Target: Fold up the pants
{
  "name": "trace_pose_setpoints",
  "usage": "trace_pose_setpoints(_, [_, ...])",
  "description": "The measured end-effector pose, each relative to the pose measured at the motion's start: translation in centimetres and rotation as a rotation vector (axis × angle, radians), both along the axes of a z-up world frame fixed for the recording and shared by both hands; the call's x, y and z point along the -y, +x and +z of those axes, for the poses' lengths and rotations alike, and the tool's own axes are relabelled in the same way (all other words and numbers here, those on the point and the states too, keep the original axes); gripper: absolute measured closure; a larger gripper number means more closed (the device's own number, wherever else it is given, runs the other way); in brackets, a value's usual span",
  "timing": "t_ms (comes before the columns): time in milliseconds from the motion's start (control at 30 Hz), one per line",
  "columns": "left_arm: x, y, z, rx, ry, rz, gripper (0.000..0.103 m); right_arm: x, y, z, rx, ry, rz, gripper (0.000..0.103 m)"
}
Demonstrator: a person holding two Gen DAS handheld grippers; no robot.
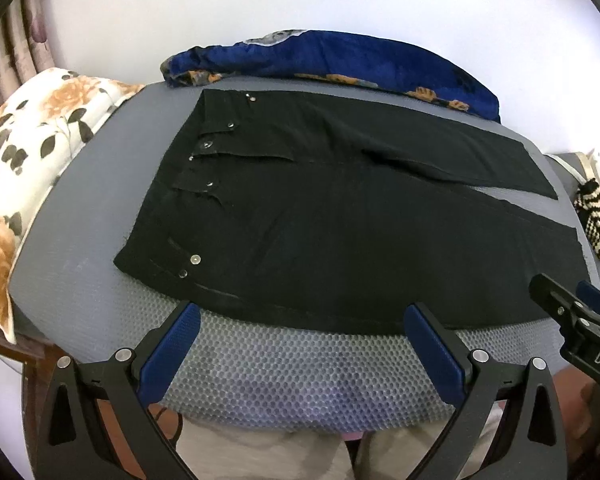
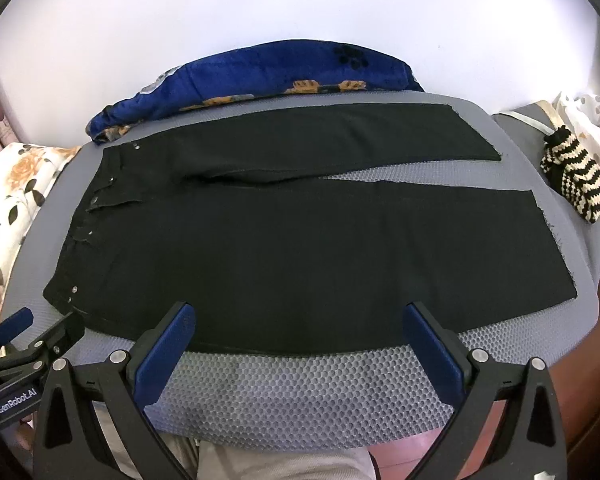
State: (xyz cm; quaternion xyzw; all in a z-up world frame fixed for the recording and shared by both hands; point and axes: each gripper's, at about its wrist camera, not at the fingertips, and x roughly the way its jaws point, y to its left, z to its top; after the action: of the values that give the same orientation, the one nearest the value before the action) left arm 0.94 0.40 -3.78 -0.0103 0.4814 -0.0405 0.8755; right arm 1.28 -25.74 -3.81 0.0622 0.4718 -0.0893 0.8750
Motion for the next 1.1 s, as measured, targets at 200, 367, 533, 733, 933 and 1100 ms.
trace_pose_setpoints(200, [0.0,0.1,-0.2,-0.001,-0.030,-0.015,0.002,0.1,0.2,-0.3,-0.016,0.003,-0.005,0.000])
trace_pose_setpoints(367, [0.1,0.2,-0.9,-0.035,-0.053,-0.038,0.002,0.0,0.3,-0.6,-0.028,0.004,-0.009,0.000])
trace_pose_setpoints(533, [0.3,0.3,-1.4,-0.052,-0.014,-0.020,0.002,-0.2,0.4,-0.7,-0.036,0.002,-0.008,0.000])
trace_pose_setpoints(733, [-0.1,0.4,-1.5,-0.054,-0.008,0.014,0.002,-0.2,0.7,-0.9,-0.044,0.003,-0.010,0.000])
trace_pose_setpoints(933, [-0.3,0.5,-1.6,-0.055,0.005,0.026,0.002,-0.3,0.8,-0.9,-0.038,-0.006,-0.006,0.000])
trace_pose_setpoints(1100, [-0.3,0.4,-1.2,-0.034,0.018,0.025,0.002,-0.3,0.8,-1.0,-0.029,-0.013,0.006,0.000])
